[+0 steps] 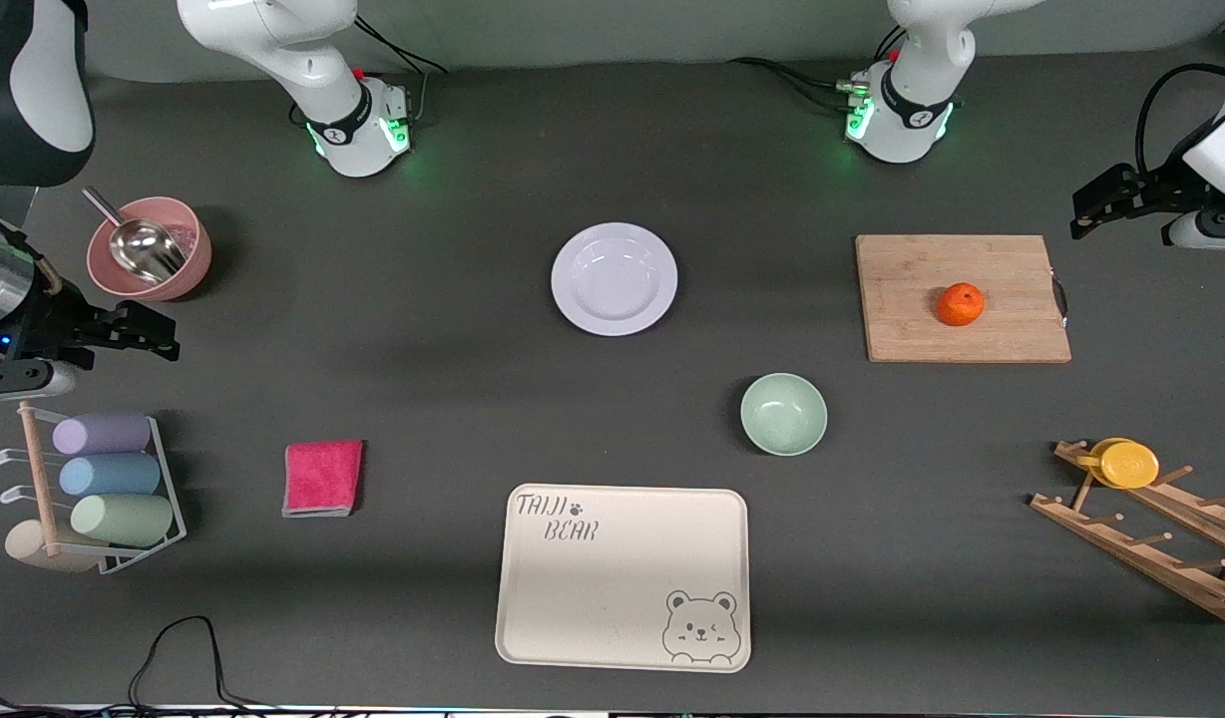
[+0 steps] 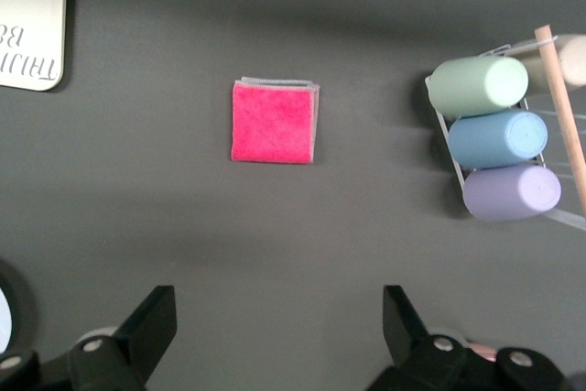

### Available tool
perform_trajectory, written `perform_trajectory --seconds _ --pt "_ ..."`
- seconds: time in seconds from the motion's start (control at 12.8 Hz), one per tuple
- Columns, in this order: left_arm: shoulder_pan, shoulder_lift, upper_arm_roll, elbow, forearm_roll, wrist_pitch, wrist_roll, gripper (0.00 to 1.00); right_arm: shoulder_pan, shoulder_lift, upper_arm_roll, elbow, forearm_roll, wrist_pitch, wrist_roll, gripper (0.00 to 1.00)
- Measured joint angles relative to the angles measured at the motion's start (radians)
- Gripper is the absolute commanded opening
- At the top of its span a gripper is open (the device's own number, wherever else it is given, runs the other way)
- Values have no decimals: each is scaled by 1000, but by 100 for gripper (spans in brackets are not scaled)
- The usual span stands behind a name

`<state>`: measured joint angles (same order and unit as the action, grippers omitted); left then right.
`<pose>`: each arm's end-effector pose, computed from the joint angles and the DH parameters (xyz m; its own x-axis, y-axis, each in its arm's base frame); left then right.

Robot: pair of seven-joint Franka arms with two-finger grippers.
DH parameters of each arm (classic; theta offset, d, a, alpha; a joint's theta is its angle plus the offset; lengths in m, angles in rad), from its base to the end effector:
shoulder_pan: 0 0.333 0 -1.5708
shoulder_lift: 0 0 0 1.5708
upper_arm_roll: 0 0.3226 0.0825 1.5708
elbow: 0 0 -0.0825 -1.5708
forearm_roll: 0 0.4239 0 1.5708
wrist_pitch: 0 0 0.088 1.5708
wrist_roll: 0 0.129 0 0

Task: Place orange and plate with both arms
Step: 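Move the left gripper over the orange on the cutting board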

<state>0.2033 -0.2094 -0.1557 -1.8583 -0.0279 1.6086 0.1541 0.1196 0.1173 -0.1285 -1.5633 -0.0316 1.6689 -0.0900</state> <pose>0.5259 0.0153 0.5809 0.9940 -0.1006 -0.0429 -0.1006 -0.9949 0.0022 0.6363 -0.0056 0.5500 0.9963 0.0847 -0.0150 0.0853 -0.9953 0.0452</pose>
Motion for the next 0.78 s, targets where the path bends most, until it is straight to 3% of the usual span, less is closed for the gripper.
perform_trajectory --seconds 0.39,0.62,0.78 --pt "0 5 -2 12 0 -48 1 100 -18 1 101 7 6 -18 134 100" --pt "0 24 -3 -13 1 -86 1 100 -20 1 101 7 57 -23 135 100" --pt "5 38 3 -98 6 -14 0 100 -20 1 101 7 67 -25 135 100"
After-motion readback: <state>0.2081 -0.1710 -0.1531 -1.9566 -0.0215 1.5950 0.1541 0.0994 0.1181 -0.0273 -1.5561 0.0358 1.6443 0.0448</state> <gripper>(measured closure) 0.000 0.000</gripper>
